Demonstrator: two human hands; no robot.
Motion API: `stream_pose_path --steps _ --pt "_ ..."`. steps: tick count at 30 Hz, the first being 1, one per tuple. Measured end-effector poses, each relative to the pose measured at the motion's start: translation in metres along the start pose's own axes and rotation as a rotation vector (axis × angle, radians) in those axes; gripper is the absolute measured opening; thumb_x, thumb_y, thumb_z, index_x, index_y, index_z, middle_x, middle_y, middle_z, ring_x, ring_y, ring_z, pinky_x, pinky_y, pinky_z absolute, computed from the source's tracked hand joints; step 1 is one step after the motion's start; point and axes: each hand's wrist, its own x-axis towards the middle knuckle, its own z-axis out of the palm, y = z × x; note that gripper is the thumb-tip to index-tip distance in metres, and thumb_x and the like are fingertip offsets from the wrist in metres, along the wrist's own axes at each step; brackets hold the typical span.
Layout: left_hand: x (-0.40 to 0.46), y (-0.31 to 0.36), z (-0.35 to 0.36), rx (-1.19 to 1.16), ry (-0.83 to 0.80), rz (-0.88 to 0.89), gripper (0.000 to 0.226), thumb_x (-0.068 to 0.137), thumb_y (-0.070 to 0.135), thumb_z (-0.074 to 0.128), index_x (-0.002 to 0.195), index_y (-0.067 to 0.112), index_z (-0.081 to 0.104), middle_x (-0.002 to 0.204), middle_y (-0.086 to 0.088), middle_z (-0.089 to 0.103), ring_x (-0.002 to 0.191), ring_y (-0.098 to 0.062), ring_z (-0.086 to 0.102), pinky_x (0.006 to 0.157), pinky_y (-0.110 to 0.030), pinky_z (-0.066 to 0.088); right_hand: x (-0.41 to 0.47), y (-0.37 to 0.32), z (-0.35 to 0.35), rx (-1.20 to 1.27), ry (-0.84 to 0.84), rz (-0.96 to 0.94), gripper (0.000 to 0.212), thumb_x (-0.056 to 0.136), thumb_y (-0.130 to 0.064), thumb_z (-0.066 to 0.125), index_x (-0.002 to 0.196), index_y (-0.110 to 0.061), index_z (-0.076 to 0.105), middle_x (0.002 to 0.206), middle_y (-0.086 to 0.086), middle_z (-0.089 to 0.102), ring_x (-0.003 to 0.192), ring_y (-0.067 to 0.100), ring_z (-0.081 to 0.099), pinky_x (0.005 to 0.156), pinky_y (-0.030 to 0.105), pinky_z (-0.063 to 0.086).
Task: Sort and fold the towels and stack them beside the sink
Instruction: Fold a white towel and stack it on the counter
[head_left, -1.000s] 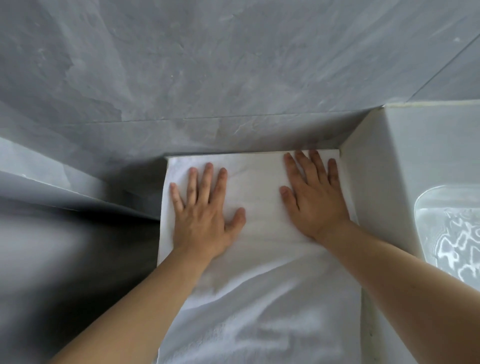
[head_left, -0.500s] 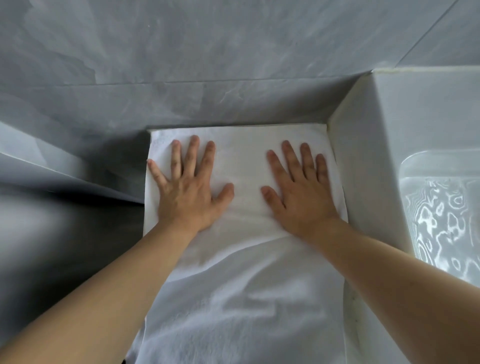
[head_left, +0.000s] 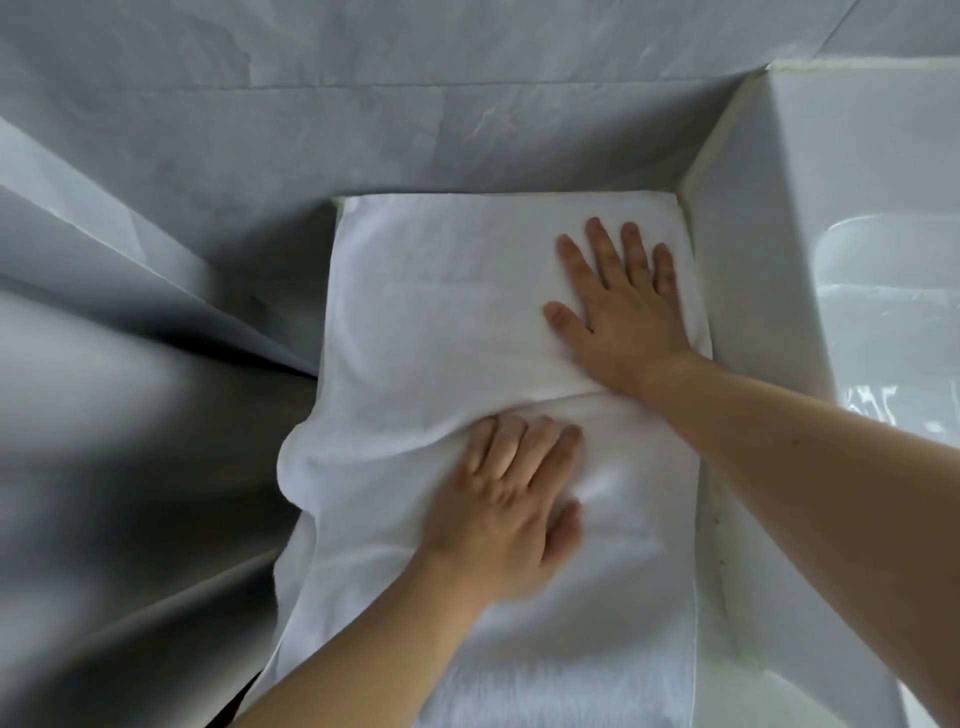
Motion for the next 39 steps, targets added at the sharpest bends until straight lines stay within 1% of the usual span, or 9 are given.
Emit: stream_pose_path --steps 4,8,11,15,19,21,27,36,39 --pt "-0.02 0.016 0.002 -0.051 -0.111 -0.073 0.074 0.089 0.057 0.049 0.152 0.02 0.039 0.153 -0.012 0.039 0.144 -0.035 0.032 0.116 -0.064 0.018 0.005 0.002 0.001 -0.034 0.016 -0.001 0.069 0.096 -0.063 0.016 0.155 -0.034 -0.006 0.164 -0.002 -0.015 0.15 0.027 -0.016 0.12 0.051 -0.007" --pt "-0.036 0.051 0.006 -0.046 -0.194 -0.126 0.077 0.087 0.063 0.043 0.155 0.032 0.028 0.165 -0.008 0.017 0.152 -0.035 0.011 0.114 -0.071 0.009 0.006 0.003 0.002 -0.026 0.03 0.007 0.07 0.096 -0.063 0.02 0.156 -0.034 -0.003 0.164 -0.003 -0.013 0.15 0.027 -0.014 0.12 0.05 -0.008" --pt "-0.041 0.07 0.007 -0.073 -0.202 -0.121 0.07 0.092 0.068 0.034 0.154 0.037 0.028 0.166 -0.005 0.015 0.151 -0.035 0.013 0.113 -0.071 0.011 0.009 0.002 0.0 0.01 0.019 0.012 0.071 0.095 -0.067 0.018 0.156 -0.036 -0.001 0.164 -0.005 -0.012 0.15 0.024 -0.014 0.12 0.049 -0.009" --pt "-0.033 0.048 -0.009 -0.088 -0.053 -0.185 0.064 0.098 0.065 0.019 0.151 0.035 0.039 0.158 -0.007 0.034 0.142 -0.034 0.035 0.115 -0.057 0.025 0.009 0.003 0.001 0.006 0.039 0.021 0.072 0.094 -0.068 0.018 0.156 -0.036 0.001 0.164 -0.005 -0.01 0.15 0.024 -0.013 0.118 0.053 -0.01" --pt "-0.019 -0.031 -0.018 -0.057 -0.094 -0.561 0.073 0.092 0.067 -0.002 0.157 0.037 0.005 0.167 -0.001 -0.002 0.153 -0.026 -0.006 0.121 -0.056 -0.004 0.01 0.002 0.003 -0.036 0.059 0.013 0.074 0.092 -0.072 0.015 0.155 -0.037 0.0 0.165 -0.005 -0.008 0.15 0.025 -0.012 0.114 0.062 -0.012" --pt "-0.032 -0.054 -0.009 0.056 -0.12 -0.585 0.073 0.09 0.067 -0.007 0.157 0.037 -0.008 0.166 -0.001 -0.013 0.152 -0.026 -0.015 0.121 -0.055 -0.004 0.01 0.003 0.005 -0.025 0.067 0.019 0.074 0.091 -0.073 0.014 0.155 -0.039 0.0 0.164 -0.007 -0.008 0.15 0.024 -0.012 0.112 0.066 -0.012" --pt "-0.032 -0.07 -0.01 -0.042 -0.014 -0.726 0.073 0.093 0.06 0.006 0.159 0.028 0.003 0.167 -0.004 -0.003 0.153 -0.027 -0.007 0.123 -0.051 -0.002 0.008 0.0 0.005 -0.072 0.082 0.021 0.074 0.09 -0.074 0.013 0.155 -0.04 0.0 0.164 -0.006 -0.007 0.15 0.032 -0.013 0.11 0.07 -0.01" --pt "-0.038 -0.083 -0.015 -0.288 0.088 -0.882 0.063 0.1 0.053 0.023 0.158 0.03 0.013 0.165 0.002 0.01 0.147 -0.027 0.023 0.112 -0.047 0.031 0.009 0.001 0.003 -0.024 0.055 0.013 0.073 0.09 -0.075 0.015 0.154 -0.043 -0.001 0.164 -0.007 -0.009 0.15 0.03 -0.012 0.113 0.067 -0.006" --pt "-0.056 -0.088 -0.021 -0.294 0.101 -1.032 0.071 0.095 0.058 0.016 0.157 0.023 0.018 0.162 -0.006 0.021 0.145 -0.03 0.028 0.115 -0.054 0.028 0.008 0.002 0.002 -0.017 0.051 0.015 0.073 0.09 -0.074 0.014 0.154 -0.042 -0.002 0.164 -0.004 -0.011 0.15 0.031 -0.012 0.113 0.067 -0.005"
